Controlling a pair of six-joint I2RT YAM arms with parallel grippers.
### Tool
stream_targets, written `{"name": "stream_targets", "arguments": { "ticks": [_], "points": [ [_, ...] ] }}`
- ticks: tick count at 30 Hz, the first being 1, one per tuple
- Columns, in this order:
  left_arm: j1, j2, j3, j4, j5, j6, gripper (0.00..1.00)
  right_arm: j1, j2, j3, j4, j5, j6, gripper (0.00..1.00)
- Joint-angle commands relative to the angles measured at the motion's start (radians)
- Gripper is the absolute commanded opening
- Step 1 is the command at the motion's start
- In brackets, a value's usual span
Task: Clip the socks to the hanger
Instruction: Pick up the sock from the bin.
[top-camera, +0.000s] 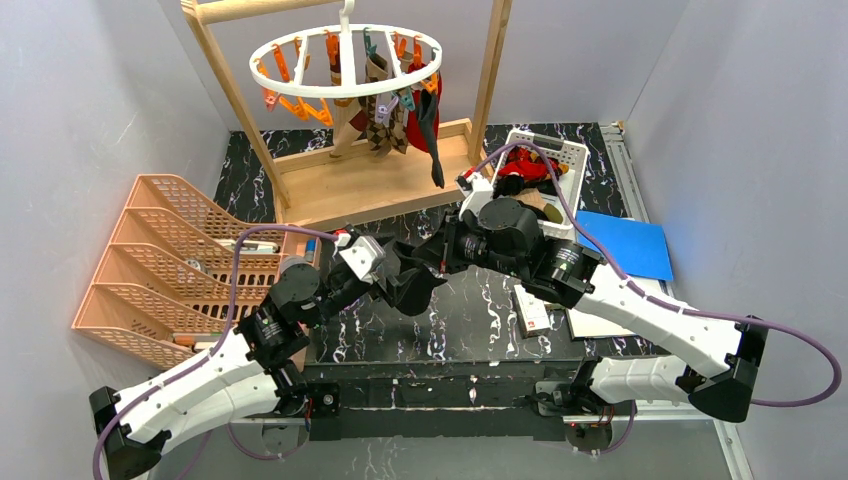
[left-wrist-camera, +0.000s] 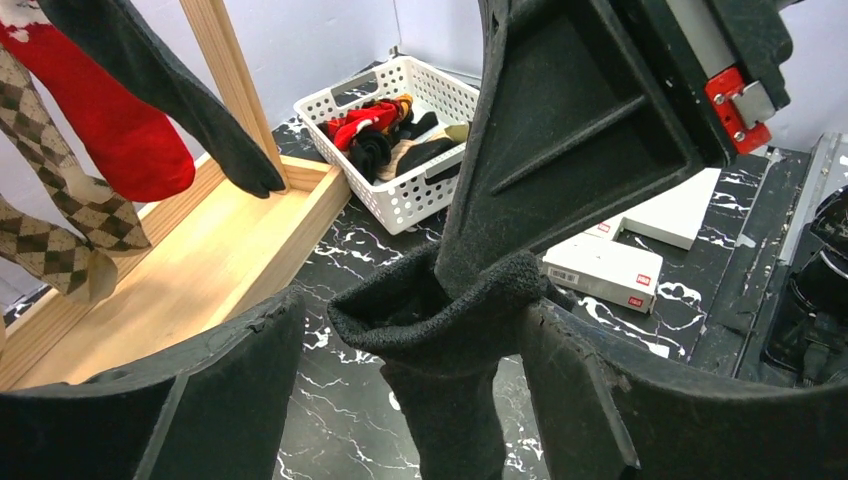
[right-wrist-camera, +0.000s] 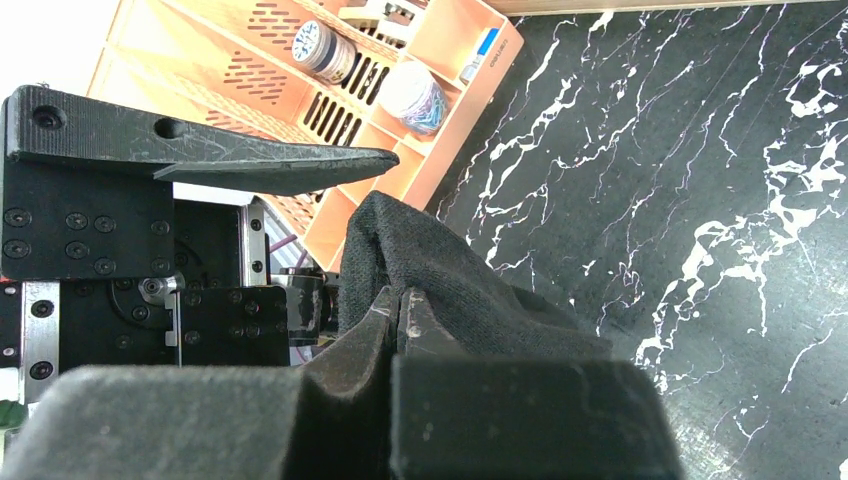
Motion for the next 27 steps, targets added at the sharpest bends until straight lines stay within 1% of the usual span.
{"name": "stream_targets", "arguments": {
  "ticks": [1, 8, 13, 16, 22, 27],
  "points": [
    [-0.003, -0.025, 0.035, -0.015, 0.015, 0.019, 0.75, -0.002, -0.011, 0.05, 0.045, -0.03, -0.049, 0.01],
    [-0.003, -0.057, 0.02, -0.053, 0.015, 0.008, 0.75, -0.002, -0.052, 0.022, 0.059, 0.0, -0.089, 0.01],
    [-0.003, -0.098, -0.003, -0.053, -0.015, -0.026, 0.82, -0.002, -0.097, -0.009, 0.094, -0.003, -0.139, 0.01],
    [-0.003, -0.111, -0.01, -0.048, 0.016, -0.043, 0.84, -0.001, -0.116, -0.022, 0.112, -0.011, -0.169, 0.01],
    [-0.003, -0.09, 0.016, -0.048, 0.144, -0.068, 0.84, -0.002, -0.127, -0.019, 0.121, -0.045, -0.227, 0.01],
    [-0.003, -0.059, 0.048, -0.045, 0.155, -0.058, 0.83, -0.002, -0.129, -0.016, 0.113, -0.075, -0.251, 0.01]
  ]
}}
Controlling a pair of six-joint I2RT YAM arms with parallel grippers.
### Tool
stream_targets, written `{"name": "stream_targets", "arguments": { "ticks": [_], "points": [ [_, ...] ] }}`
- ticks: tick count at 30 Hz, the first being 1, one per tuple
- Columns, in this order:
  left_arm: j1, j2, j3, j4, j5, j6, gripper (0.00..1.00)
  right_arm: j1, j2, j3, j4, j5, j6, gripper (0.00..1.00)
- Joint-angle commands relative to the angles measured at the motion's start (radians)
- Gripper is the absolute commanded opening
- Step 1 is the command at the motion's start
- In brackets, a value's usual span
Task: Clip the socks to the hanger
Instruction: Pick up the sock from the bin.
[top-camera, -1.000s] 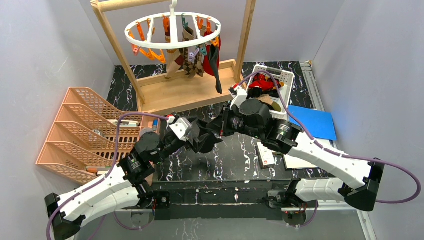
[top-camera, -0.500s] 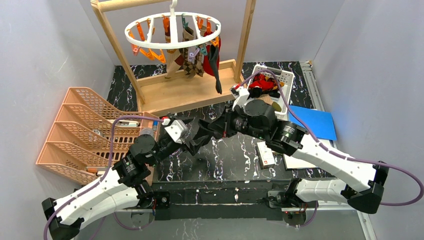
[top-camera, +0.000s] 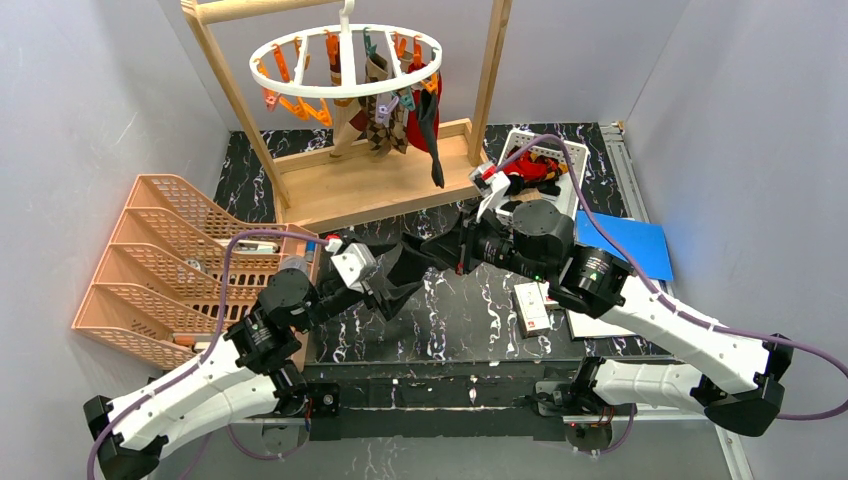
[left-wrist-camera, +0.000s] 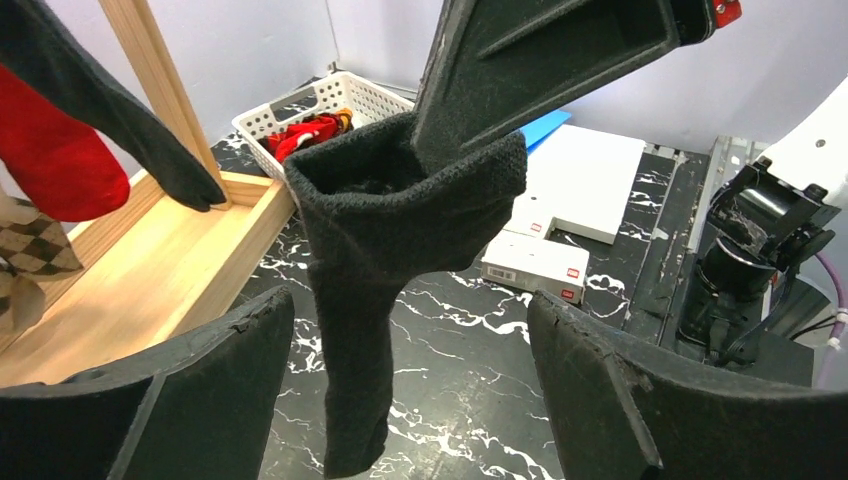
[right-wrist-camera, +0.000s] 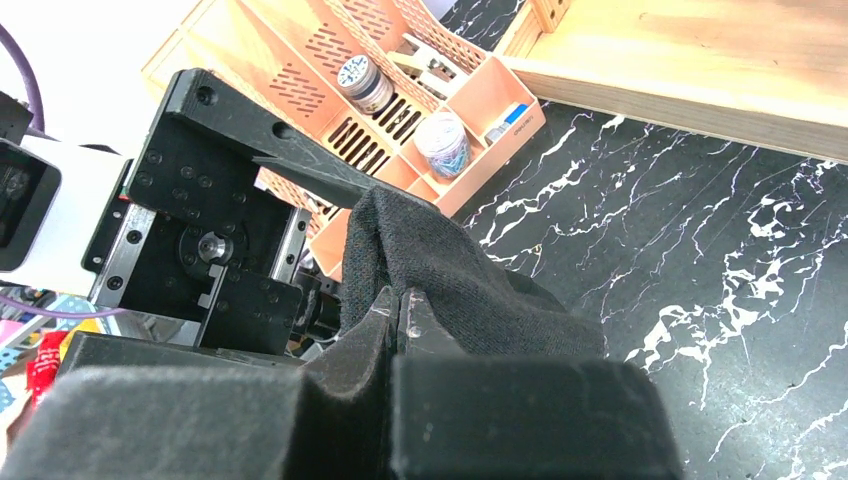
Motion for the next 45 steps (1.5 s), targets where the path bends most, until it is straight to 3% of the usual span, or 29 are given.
{"name": "stream_targets", "arguments": {
  "ticks": [1, 14, 16, 18, 26, 30, 41, 45],
  "points": [
    [-0.003, 0.021, 0.054, 0.012, 0.042, 0.002, 0.83, -0.001, -0.018, 0.0, 0.045, -0.033, -0.048, 0.01],
    [-0.003, 0.012, 0.067, 0.031, -0.042, 0.04, 0.78, -0.002, -0.031, -0.004, 0.034, -0.068, -0.07, 0.01],
    [-0.003, 0.011, 0.068, 0.036, -0.079, 0.058, 0.73, -0.002, -0.031, -0.004, 0.038, -0.087, -0.069, 0.01],
    [-0.003, 0.021, 0.075, 0.054, -0.07, 0.071, 0.67, -0.002, -0.029, -0.002, 0.042, -0.113, -0.069, 0.01],
    [-0.003, 0.043, 0.108, 0.047, 0.013, 0.069, 0.65, -0.003, -0.026, -0.005, 0.051, -0.125, -0.07, 0.01],
    [-0.003, 0.054, 0.112, 0.039, 0.029, 0.069, 0.56, -0.002, -0.024, -0.004, 0.052, -0.127, -0.07, 0.01],
    [-0.003, 0.064, 0.117, 0.011, 0.036, 0.072, 0.18, -0.002, -0.045, -0.016, 0.052, -0.078, -0.049, 0.01],
    [-0.003, 0.056, 0.119, -0.009, 0.027, 0.058, 0.14, -0.002, -0.06, -0.02, 0.039, 0.019, -0.026, 0.01]
  ]
}}
